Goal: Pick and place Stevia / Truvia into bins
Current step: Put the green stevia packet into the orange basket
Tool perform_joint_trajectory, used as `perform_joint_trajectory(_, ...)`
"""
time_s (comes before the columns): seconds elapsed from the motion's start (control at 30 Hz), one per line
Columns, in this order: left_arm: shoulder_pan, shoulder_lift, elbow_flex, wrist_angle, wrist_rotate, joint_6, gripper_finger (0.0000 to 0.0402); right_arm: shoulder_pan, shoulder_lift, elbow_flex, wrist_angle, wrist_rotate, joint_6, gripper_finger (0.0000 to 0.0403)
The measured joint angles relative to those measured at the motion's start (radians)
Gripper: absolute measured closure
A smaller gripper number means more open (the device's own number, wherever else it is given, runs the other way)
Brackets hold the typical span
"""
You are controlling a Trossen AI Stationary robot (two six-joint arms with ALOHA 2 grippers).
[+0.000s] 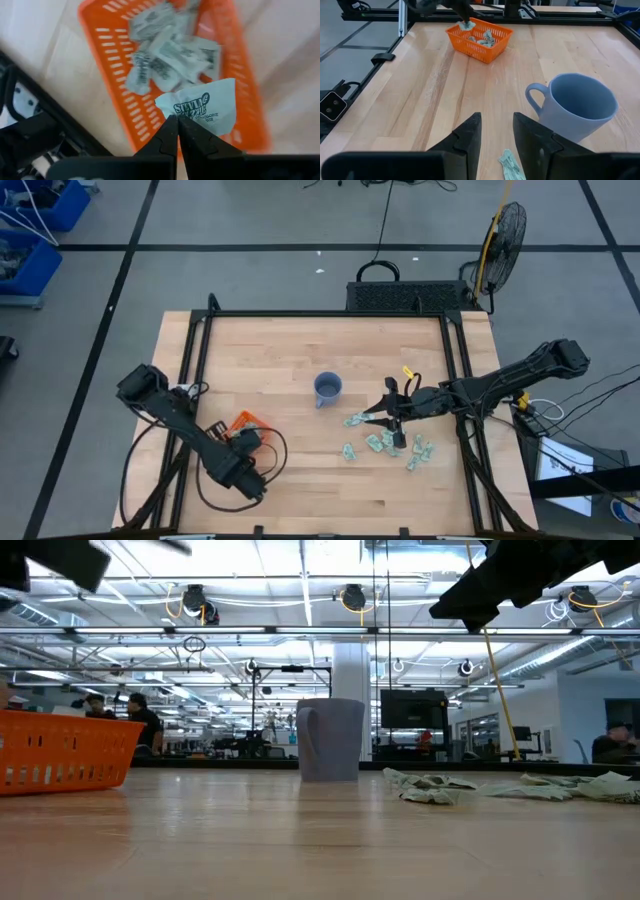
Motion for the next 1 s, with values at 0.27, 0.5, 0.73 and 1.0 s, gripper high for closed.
perform_joint_trajectory(0.27, 0.025, 0.0, -0.118, 0.044, 0.094, 0.022, 0.0375, 0.0, 0.0, 0.0, 0.0, 0.0, 0.0, 0.0298)
perform_joint_trajectory(0.5, 0.025, 0.0, -0.118, 0.077, 0.074, 0.055, 0.0338, 0.0, 0.0, 0.0, 0.0, 0.0, 0.0, 0.0298)
perform_joint_trajectory(0.73, 0.039, -0.006, -0.117, 0.074, 0.053, 0.095, 0.0295, 0.0, 0.0, 0.0, 0.0, 0.0, 0.0, 0.0298)
perform_joint_trajectory(1.0, 0.063, -0.061, -0.016, 0.033, -0.078, 0.205, 0.0277, 0.002, 0.066, 0.0, 0.017, -0.001, 0.001, 0.0298)
